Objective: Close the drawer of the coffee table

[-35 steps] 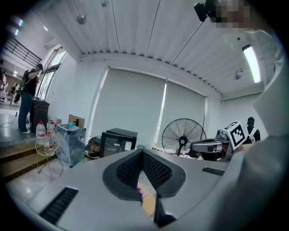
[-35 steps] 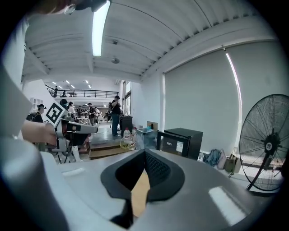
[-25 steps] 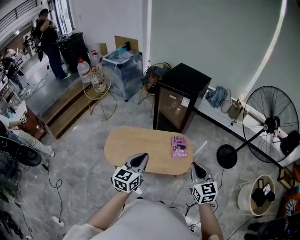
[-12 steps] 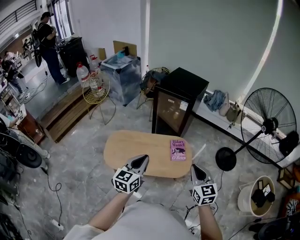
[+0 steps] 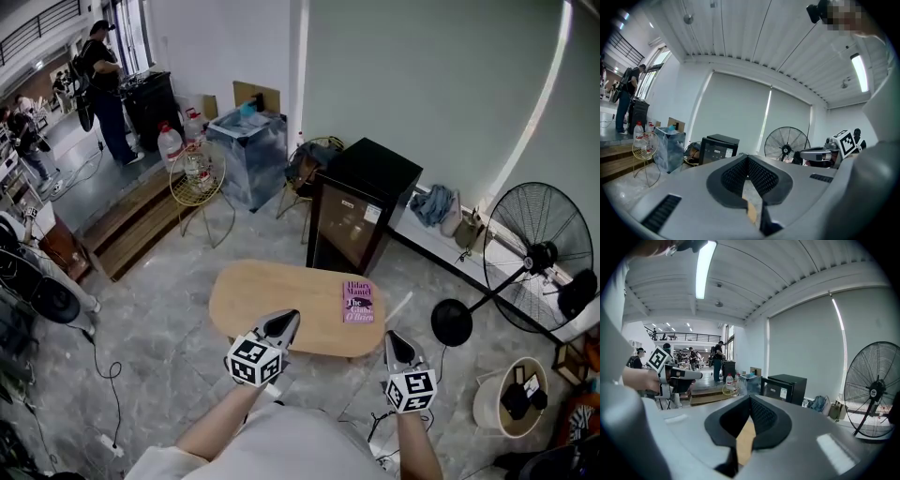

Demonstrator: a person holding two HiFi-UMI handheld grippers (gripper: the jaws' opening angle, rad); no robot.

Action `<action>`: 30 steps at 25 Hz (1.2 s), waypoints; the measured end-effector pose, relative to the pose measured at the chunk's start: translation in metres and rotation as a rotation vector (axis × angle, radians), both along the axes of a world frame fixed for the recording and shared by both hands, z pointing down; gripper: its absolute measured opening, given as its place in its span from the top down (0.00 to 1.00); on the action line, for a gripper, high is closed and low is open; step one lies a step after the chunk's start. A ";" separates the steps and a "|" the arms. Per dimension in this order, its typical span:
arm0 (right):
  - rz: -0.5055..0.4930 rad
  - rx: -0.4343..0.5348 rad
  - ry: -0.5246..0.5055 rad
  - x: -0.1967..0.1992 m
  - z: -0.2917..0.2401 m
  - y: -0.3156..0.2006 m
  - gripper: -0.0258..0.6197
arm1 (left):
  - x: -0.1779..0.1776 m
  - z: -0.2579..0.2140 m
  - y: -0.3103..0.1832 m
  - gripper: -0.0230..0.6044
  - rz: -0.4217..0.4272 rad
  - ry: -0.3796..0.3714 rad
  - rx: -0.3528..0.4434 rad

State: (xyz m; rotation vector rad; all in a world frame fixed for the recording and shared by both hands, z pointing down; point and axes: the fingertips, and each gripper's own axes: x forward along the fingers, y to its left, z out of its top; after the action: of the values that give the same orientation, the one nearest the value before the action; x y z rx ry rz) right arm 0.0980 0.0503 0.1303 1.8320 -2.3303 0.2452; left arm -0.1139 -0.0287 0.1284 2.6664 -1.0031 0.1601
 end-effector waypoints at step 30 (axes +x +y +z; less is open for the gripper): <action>0.035 0.019 -0.002 -0.013 -0.004 0.012 0.94 | -0.011 0.006 0.002 0.95 0.043 -0.003 -0.015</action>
State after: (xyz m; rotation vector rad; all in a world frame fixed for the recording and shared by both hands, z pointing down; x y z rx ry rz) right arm 0.0850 0.0618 0.1264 1.8842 -2.3109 0.2295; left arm -0.1248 -0.0269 0.1343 2.6763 -0.9415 0.1794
